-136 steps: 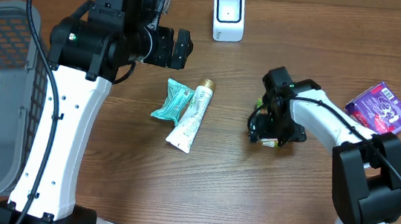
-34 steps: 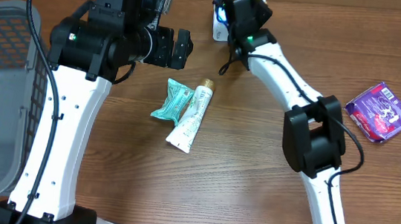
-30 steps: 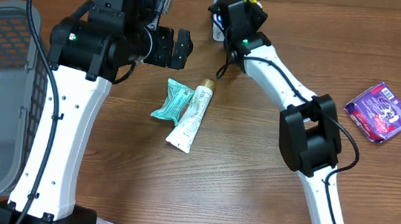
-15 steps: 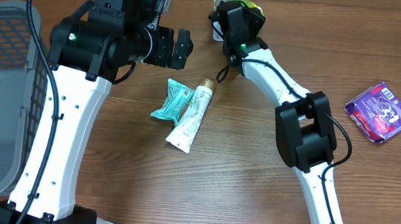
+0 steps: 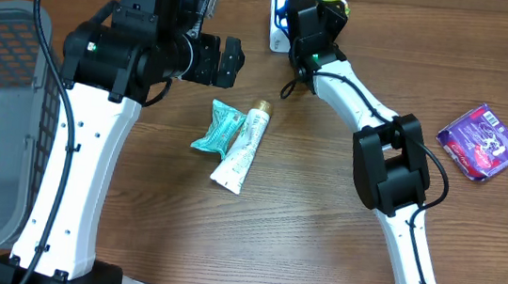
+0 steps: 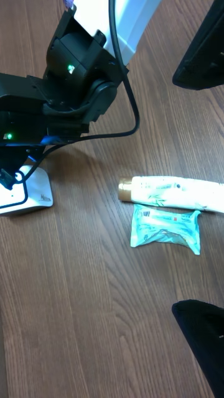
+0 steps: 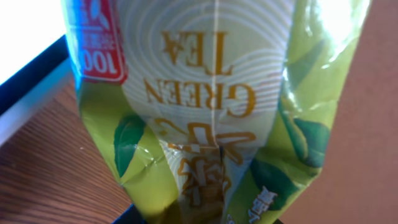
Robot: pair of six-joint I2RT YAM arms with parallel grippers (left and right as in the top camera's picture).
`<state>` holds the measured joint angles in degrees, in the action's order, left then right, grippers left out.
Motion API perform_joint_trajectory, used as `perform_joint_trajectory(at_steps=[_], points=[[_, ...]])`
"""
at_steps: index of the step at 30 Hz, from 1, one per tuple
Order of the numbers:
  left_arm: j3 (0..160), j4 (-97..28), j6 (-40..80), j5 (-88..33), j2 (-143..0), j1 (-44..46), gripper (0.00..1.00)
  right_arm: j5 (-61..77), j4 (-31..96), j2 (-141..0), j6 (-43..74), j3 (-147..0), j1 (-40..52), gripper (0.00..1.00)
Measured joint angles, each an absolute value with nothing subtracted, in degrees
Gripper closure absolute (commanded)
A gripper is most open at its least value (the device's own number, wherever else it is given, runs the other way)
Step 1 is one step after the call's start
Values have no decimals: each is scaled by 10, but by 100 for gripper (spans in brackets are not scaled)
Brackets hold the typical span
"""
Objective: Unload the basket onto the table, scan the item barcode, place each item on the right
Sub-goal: 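Hold the juice box in front of the scanner with the right gripper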
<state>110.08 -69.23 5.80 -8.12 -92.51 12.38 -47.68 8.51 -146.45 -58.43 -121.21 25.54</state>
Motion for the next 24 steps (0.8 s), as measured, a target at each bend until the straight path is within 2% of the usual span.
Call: perform_joint_trajectory(at_steps=[24], points=[[1101,-692,58,-81,-925,124,1,-510,109,-1464,-597,-1212,284,96]])
